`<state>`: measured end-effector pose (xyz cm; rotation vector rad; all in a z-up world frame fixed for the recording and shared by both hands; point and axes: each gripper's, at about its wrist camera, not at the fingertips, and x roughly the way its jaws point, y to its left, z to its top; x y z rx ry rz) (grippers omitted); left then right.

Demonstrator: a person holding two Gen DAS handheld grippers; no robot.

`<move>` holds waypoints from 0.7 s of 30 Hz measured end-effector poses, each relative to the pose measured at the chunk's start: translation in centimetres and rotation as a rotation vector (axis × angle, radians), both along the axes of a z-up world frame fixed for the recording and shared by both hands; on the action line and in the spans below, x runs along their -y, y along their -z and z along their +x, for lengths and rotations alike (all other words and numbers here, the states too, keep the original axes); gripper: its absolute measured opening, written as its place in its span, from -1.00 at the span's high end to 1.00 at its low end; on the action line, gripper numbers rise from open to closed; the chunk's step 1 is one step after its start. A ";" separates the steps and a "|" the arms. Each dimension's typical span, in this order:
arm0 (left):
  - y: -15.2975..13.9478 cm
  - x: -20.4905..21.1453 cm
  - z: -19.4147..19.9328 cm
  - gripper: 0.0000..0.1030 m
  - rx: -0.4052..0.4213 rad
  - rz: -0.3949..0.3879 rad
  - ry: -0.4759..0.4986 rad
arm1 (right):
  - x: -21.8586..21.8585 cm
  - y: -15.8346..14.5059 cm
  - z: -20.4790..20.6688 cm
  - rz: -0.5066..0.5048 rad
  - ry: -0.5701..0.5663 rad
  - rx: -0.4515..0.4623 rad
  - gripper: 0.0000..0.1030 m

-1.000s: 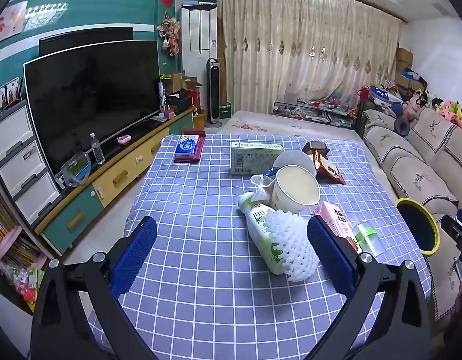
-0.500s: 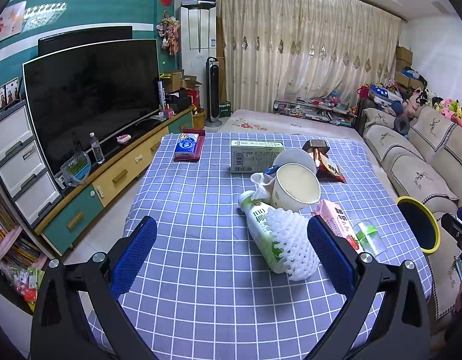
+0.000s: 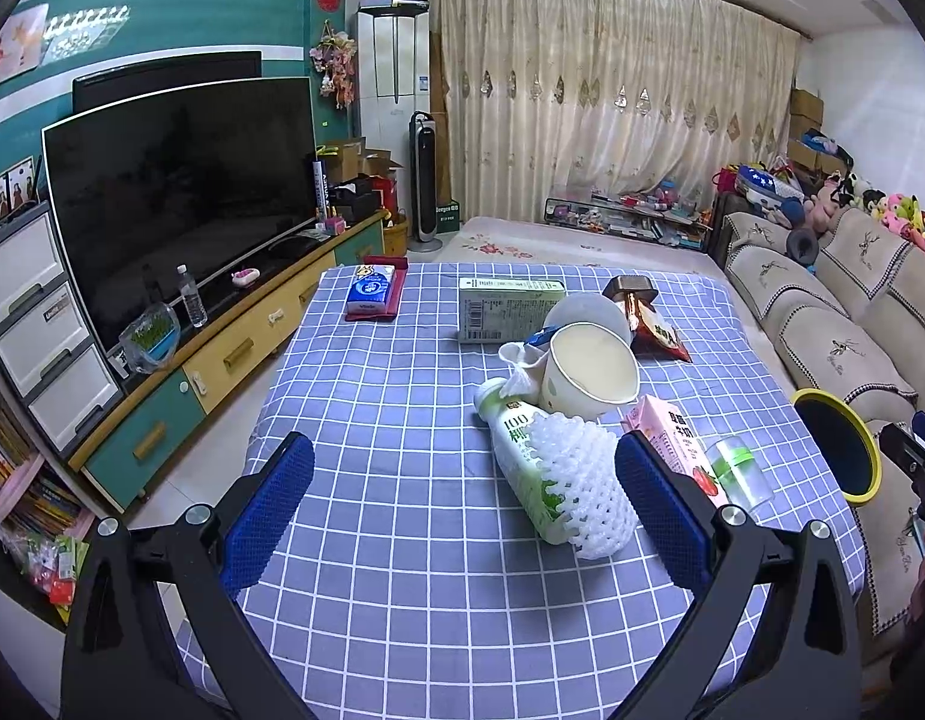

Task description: Collect trash

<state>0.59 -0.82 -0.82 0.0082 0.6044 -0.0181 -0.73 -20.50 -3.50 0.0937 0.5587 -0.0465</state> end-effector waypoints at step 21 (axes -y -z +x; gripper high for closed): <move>0.4 0.3 0.1 -0.93 -0.013 0.001 0.008 | -0.5 0.8 0.6 0.002 -0.001 -0.007 -0.88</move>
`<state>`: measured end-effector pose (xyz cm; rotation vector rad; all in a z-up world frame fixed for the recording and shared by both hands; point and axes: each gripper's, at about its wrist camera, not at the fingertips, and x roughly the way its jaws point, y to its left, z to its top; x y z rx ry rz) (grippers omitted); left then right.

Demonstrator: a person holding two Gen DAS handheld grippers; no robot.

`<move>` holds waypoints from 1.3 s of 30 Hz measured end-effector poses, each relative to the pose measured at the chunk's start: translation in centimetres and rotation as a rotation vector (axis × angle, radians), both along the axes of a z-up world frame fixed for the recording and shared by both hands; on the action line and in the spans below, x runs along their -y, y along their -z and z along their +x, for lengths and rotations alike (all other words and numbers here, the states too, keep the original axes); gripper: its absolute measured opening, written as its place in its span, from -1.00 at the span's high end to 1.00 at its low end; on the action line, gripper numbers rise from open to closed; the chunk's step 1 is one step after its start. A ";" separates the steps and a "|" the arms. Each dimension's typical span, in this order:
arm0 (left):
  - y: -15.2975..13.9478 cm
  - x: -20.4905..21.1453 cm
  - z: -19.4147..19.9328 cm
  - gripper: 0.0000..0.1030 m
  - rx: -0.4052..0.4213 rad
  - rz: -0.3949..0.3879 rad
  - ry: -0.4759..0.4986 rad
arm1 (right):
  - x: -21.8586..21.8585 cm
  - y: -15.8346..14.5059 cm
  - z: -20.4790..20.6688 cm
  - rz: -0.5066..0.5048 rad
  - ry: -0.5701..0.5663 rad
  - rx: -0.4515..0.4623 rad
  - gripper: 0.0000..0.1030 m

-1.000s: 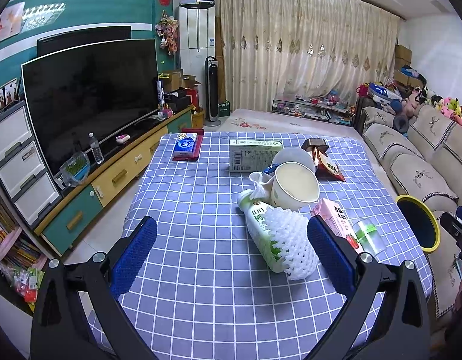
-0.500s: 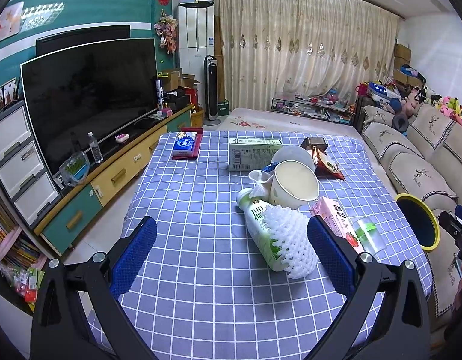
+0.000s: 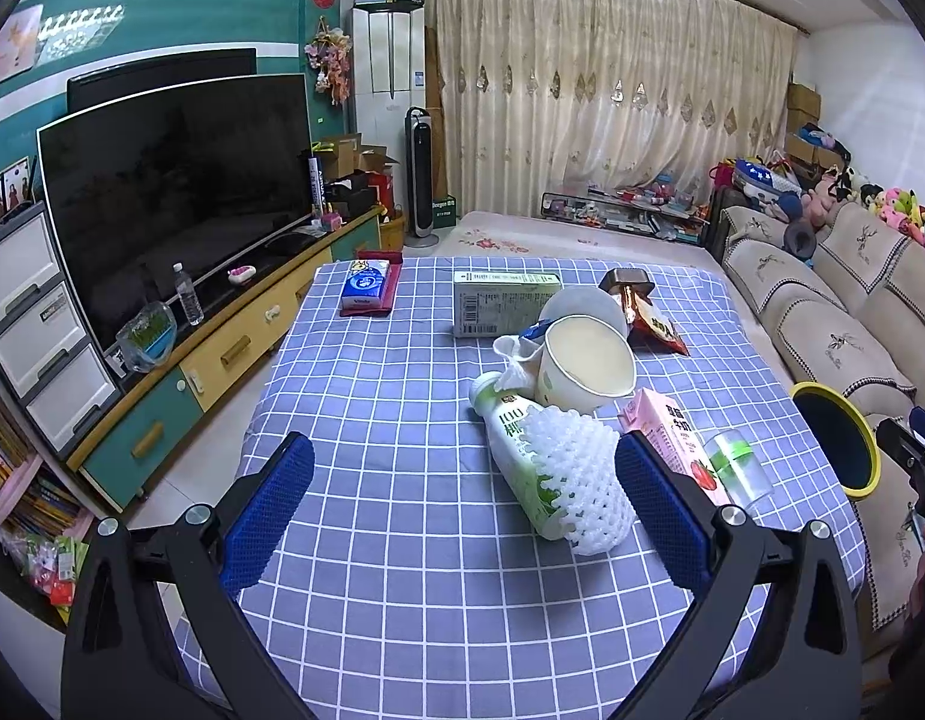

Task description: Collect trash

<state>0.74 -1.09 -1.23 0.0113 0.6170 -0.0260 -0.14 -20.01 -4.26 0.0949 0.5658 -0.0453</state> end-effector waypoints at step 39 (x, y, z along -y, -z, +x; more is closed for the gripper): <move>1.1 0.2 1.7 -0.93 -0.030 0.007 0.002 | -0.1 2.0 1.2 0.008 0.000 -0.037 -0.88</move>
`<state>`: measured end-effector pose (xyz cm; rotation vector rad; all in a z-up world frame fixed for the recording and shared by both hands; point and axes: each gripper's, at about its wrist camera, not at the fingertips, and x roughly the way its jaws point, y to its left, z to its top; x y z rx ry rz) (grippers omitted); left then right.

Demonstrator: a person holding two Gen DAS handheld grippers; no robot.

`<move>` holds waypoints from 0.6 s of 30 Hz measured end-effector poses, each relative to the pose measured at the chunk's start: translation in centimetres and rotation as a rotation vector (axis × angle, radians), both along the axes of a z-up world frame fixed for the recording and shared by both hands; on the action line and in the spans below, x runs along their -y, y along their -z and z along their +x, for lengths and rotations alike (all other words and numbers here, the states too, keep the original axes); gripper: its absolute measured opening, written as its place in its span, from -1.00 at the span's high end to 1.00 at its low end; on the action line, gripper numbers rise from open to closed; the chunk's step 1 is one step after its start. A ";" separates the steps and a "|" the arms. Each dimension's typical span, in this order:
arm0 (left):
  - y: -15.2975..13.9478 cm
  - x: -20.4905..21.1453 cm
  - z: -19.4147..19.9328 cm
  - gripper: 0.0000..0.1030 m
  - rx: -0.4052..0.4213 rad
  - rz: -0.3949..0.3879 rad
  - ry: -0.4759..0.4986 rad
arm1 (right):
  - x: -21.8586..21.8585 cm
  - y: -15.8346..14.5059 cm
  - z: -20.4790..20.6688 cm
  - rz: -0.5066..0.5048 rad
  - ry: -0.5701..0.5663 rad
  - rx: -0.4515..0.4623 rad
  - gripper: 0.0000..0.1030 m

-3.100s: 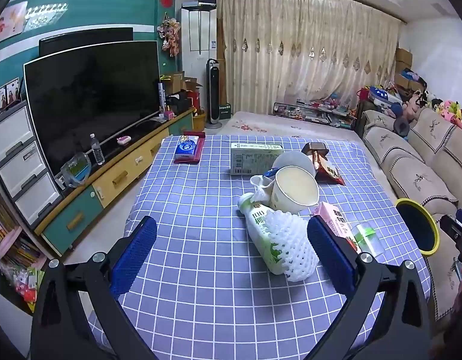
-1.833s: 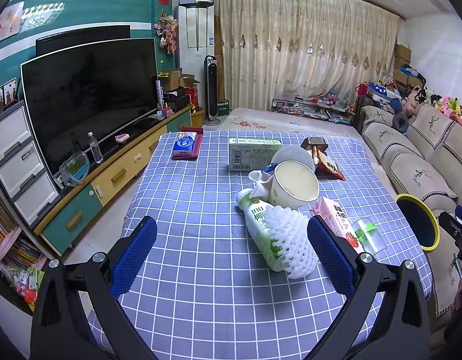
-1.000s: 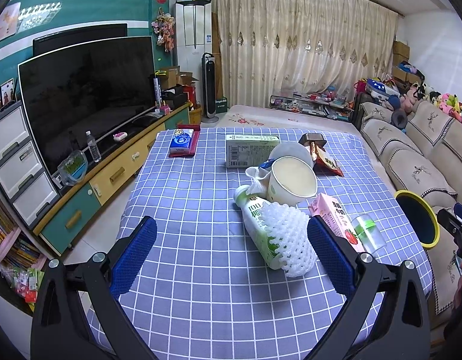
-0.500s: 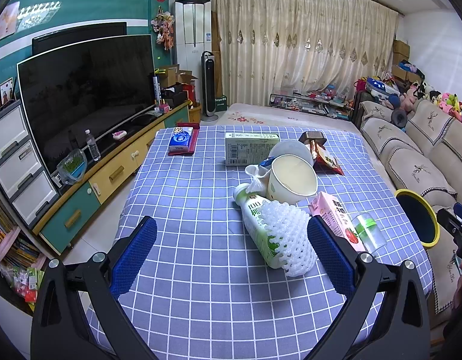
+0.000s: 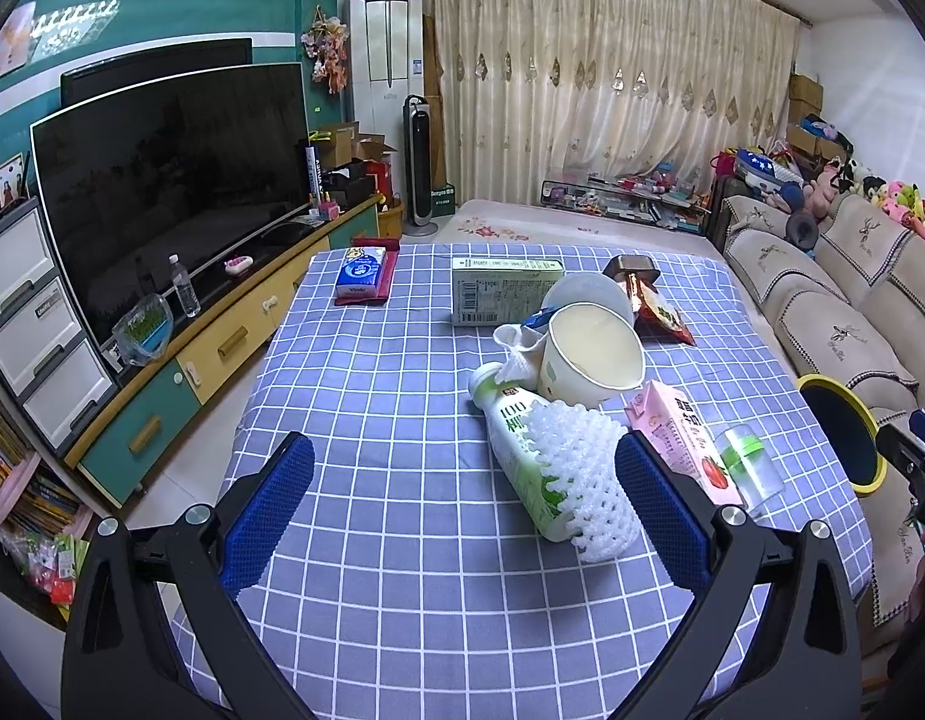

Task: Collect trash
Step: 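Reach the right tool to the clear green-banded jar and grasp it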

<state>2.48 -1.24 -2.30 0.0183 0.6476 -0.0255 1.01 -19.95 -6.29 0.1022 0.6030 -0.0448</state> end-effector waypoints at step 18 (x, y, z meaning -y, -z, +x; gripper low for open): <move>3.3 0.0 5.1 -0.93 -0.085 -0.040 -0.005 | -2.6 6.1 4.1 0.082 -0.168 -0.134 -0.28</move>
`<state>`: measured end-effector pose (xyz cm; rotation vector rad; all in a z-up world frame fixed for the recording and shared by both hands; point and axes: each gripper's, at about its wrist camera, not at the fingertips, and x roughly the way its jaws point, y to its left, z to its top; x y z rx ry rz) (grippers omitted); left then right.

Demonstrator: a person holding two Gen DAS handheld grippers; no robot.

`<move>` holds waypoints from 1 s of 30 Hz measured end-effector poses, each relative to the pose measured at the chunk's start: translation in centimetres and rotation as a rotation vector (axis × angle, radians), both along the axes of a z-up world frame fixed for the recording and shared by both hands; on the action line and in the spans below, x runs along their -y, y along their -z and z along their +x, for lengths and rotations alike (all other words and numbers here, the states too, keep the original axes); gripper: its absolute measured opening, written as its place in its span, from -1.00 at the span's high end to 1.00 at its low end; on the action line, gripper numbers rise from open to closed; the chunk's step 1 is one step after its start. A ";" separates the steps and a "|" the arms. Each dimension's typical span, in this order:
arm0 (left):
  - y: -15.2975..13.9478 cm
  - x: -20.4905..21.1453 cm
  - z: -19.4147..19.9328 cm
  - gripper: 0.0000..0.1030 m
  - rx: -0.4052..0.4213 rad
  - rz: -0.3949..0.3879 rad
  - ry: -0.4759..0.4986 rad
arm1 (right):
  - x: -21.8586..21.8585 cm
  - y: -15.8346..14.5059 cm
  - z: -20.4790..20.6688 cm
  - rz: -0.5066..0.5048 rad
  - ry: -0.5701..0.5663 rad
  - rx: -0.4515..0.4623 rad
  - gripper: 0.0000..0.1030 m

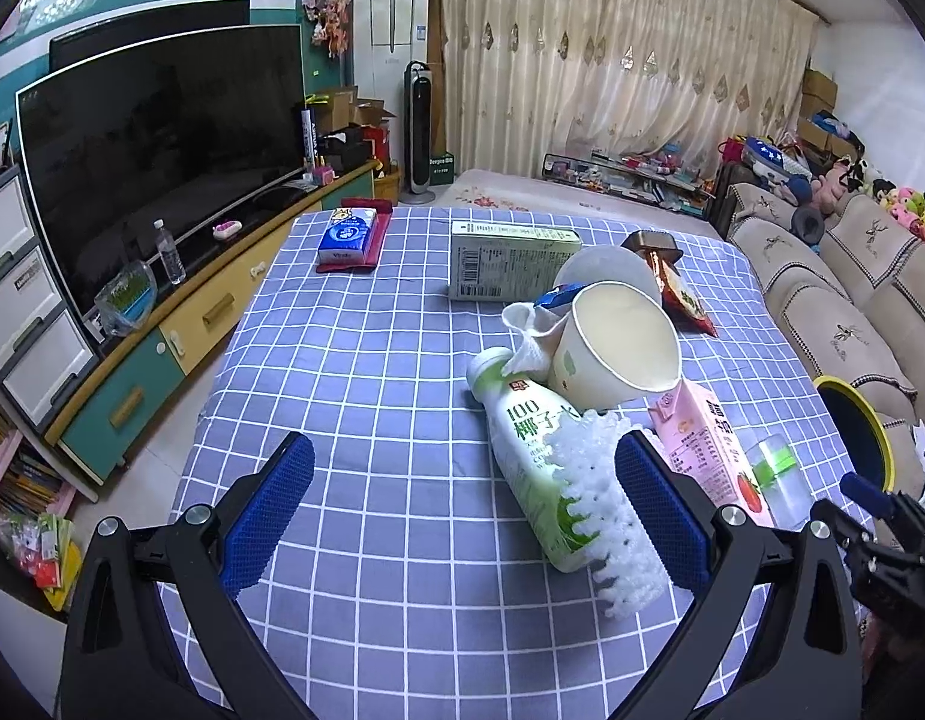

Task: Collect trash
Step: 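Reach the right tool to the clear green-banded jar and grasp it, then carry the jar with the right tool over the yellow bin and release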

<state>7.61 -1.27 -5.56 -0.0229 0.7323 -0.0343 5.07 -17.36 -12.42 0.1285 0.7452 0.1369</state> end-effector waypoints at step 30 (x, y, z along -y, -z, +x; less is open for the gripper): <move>-0.3 1.6 0.7 -0.93 0.018 -0.002 0.048 | 4.3 -1.5 1.3 0.058 0.028 0.017 0.09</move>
